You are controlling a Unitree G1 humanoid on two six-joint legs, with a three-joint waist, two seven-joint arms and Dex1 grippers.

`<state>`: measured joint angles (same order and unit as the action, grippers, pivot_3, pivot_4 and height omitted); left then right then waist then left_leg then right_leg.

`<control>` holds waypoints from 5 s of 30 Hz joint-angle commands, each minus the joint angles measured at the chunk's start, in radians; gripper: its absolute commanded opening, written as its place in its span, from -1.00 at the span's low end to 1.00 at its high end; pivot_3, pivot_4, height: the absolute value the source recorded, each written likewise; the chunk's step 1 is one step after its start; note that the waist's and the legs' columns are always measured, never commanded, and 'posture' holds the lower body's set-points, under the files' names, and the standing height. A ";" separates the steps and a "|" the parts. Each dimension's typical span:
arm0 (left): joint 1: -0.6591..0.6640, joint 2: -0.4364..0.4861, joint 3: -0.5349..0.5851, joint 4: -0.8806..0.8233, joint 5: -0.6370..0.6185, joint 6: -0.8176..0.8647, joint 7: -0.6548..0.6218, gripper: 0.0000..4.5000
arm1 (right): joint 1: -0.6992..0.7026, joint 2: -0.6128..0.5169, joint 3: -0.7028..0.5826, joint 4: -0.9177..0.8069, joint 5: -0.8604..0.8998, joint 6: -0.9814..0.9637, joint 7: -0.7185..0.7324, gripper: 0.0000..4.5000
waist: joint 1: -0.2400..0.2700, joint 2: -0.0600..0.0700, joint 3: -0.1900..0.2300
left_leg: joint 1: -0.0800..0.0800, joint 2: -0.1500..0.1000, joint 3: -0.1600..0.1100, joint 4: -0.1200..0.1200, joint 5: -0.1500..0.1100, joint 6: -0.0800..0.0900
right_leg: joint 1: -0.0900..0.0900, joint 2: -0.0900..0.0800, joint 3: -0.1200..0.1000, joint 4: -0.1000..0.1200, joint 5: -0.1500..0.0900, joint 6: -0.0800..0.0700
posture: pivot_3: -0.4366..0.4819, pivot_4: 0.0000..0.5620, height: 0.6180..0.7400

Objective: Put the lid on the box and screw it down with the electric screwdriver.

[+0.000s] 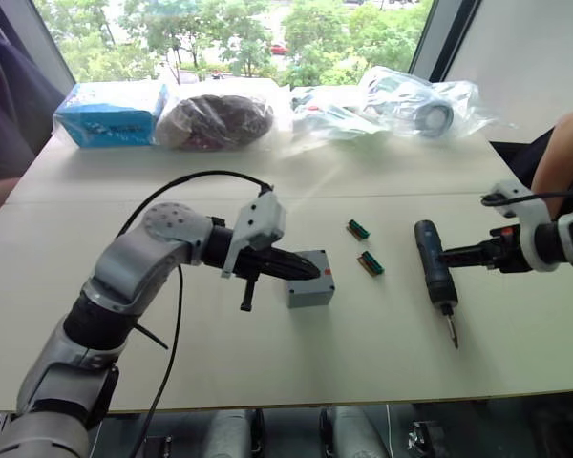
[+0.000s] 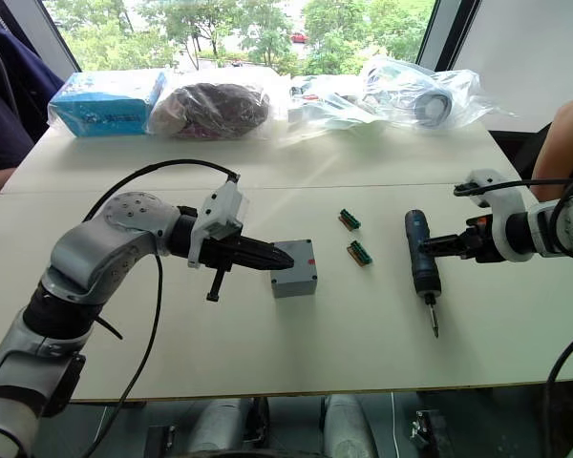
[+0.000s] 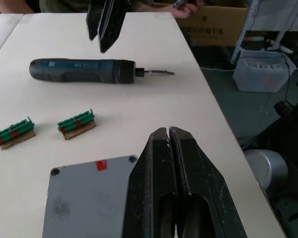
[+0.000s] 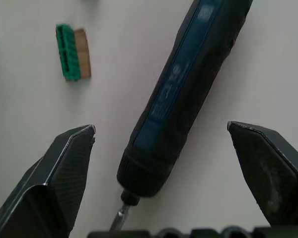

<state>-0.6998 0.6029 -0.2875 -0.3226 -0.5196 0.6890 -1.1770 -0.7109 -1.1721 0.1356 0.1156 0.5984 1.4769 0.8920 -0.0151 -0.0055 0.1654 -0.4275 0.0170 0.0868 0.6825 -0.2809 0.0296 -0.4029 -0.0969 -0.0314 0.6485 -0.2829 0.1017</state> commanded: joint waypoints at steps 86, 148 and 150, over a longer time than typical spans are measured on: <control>0.003 -0.165 -0.056 0.414 0.253 -0.194 0.088 -1.00 | 0.298 0.869 -0.286 -0.566 -0.075 -0.859 -0.435 -0.13 | 0.024 0.006 0.004 | -0.006 -0.001 -0.001 0.001 0.006 -0.010 | -0.004 0.002 -0.001 0.001 0.001 0.003 | -0.05 -0.47 1.00; 0.036 -0.173 -0.050 0.411 0.287 -0.201 0.090 -1.00 | 0.482 0.880 -0.090 -0.423 -0.228 -1.020 -0.450 -0.13 | 0.020 -0.004 -0.009 | 0.014 0.001 -0.002 -0.001 0.001 -0.002 | 0.014 0.001 -0.001 0.000 0.000 0.002 | -0.05 -0.47 1.00; 0.037 -0.174 -0.051 0.408 0.287 -0.199 0.091 -1.00 | 0.483 0.879 -0.092 -0.426 -0.227 -1.022 -0.449 -0.13 | 0.020 -0.004 -0.009 | 0.014 0.001 -0.002 -0.001 0.001 -0.002 | 0.014 0.000 -0.001 -0.001 0.000 0.002 | -0.05 -0.47 1.00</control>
<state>-0.6680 0.4298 -0.3390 0.0844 -0.2422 0.4908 -1.0867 -0.2827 -0.2929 -0.0004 -0.3776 0.3859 0.4051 0.4343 0.0046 -0.0100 0.1565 -0.4131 0.0178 0.0850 0.6811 -0.2799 0.0276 -0.3884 -0.0967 -0.0322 0.6479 -0.2828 0.1033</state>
